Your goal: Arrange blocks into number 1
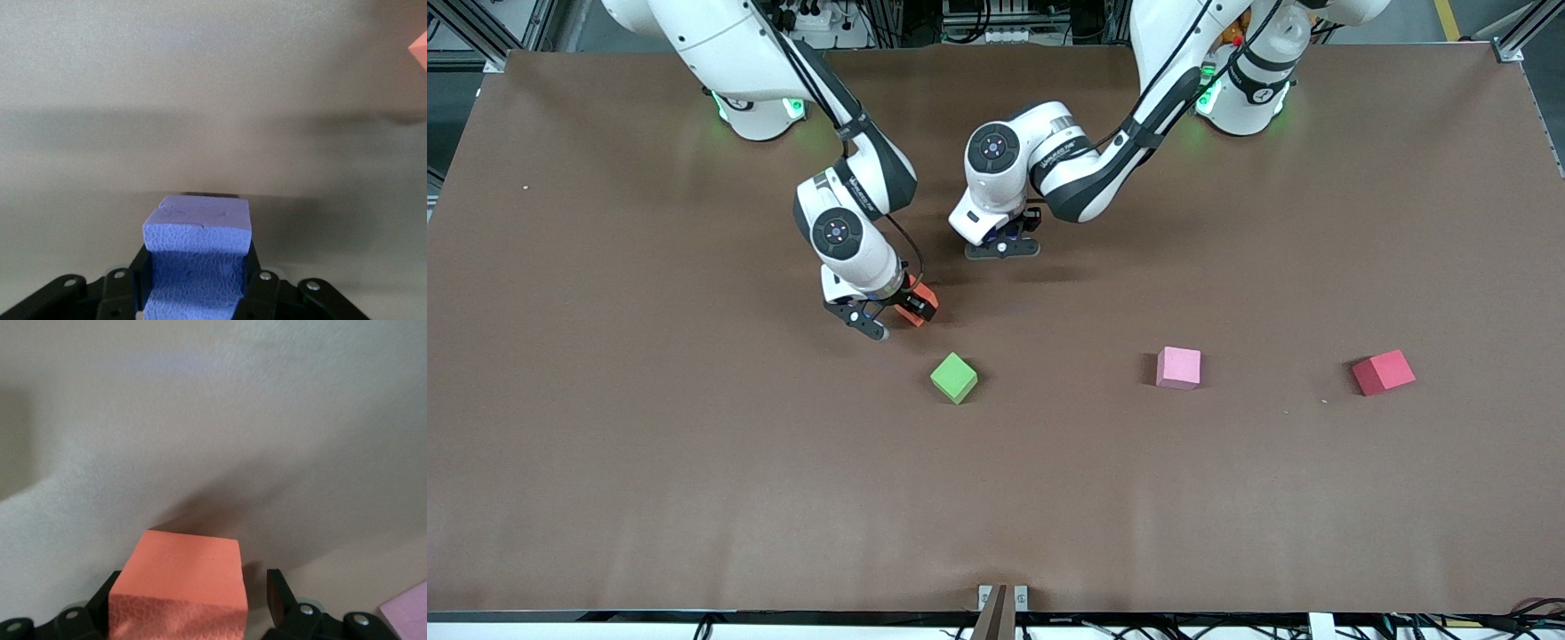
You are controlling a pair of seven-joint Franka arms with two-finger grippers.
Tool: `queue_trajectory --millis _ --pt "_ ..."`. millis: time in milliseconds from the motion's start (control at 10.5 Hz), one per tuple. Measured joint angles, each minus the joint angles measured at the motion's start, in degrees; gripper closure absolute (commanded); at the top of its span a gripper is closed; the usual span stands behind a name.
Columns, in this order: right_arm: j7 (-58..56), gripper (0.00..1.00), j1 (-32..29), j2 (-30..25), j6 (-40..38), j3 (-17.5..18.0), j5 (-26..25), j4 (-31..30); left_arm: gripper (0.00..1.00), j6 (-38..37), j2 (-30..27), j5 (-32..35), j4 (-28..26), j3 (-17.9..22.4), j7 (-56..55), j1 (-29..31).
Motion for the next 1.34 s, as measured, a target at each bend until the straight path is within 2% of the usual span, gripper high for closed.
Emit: queue_trajectory --millis 95,191,572,954,1240,1336 --pt "0.00 0.33 0.26 0.36 0.32 0.00 0.00 0.00 0.00 0.09 0.20 0.04 0.01 0.02 0.04 0.00" --pt "0.00 0.39 0.30 0.41 0.37 0.01 0.00 0.00 0.00 0.22 0.31 0.06 0.04 0.04 0.08 0.00" --pt "-1.42 0.39 -0.80 -0.54 0.16 -0.12 -0.01 0.30 0.00 0.55 -0.78 0.08 2.59 0.42 0.05 0.19" --pt "-15.67 0.39 -1.50 -8.17 -2.16 -0.06 -0.08 -4.82 0.00 0.47 -6.82 0.50 3.42 3.60 4.11 2.32" --pt "-20.91 0.39 4.07 -10.87 -0.96 0.12 -0.19 -6.80 0.00 0.05 -10.00 0.53 3.41 4.52 12.19 9.54" --pt "-20.91 0.39 6.86 -11.13 0.30 0.18 -0.19 -6.83 0.00 -0.08 -10.38 0.54 3.41 6.14 14.30 10.78"
